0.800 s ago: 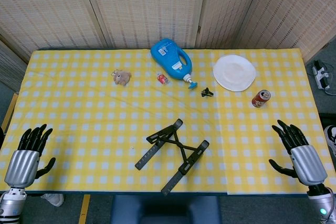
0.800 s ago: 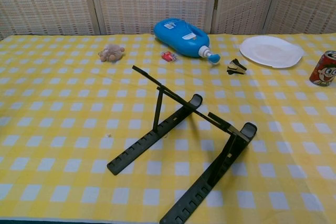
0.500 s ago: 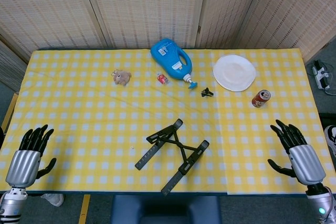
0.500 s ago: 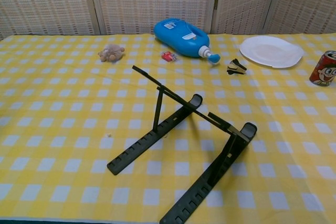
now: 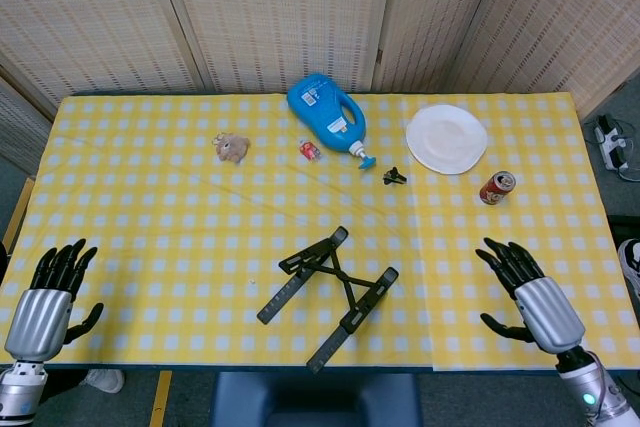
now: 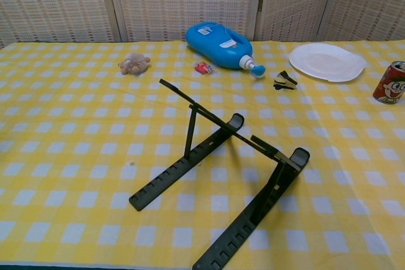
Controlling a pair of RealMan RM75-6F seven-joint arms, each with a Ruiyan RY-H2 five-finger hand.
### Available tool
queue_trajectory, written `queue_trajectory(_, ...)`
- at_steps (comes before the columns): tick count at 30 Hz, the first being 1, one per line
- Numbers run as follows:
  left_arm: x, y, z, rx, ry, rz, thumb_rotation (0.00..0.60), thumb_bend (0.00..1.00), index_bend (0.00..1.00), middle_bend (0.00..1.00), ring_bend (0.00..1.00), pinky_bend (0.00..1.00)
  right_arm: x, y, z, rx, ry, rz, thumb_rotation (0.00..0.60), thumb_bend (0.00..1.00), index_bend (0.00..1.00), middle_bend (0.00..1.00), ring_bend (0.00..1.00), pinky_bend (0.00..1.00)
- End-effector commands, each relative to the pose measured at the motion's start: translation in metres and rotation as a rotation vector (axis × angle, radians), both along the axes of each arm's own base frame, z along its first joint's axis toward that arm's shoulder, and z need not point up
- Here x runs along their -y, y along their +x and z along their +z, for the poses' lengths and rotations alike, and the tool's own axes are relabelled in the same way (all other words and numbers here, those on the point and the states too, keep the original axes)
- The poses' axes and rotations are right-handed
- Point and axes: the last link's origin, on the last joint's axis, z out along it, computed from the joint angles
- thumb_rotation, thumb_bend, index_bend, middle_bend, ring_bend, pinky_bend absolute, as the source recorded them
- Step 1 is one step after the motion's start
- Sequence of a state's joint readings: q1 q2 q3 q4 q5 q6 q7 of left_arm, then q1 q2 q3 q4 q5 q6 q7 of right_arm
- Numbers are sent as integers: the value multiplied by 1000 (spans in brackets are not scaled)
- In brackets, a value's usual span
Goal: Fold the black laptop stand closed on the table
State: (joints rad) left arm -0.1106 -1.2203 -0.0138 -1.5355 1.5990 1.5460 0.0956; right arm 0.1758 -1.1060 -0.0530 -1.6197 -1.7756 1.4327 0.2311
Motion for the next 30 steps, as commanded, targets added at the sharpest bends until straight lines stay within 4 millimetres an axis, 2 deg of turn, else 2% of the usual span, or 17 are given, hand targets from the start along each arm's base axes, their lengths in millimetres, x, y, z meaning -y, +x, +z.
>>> queue_trajectory(1,0,2,1,-2,1,-5,600,353,0,34,38,0,3,16,-14,41,94,52,600,271,0,0,26,1)
queue_trajectory(9,-1,9,-2,-8,-11,-26,600,353,0,34,37,0,13,57,-52,162,274,138,600,271,0,0,0,0)
queue_trajectory(15,-2,10,0,-8,-10,-26,600,352,0,34,37,0,27,84,-82,210,331,179,600,271,0,0,0,0)
queue_trajectory(22,-1,5,1,-7,-13,-13,600,353,0,34,37,0,42,106,-111,246,358,178,600,271,0,0,0,0)
queue_trajectory(30,-5,1,-2,0,-34,0,600,353,0,33,38,0,63,121,-140,262,362,170,600,271,0,0,0,0)
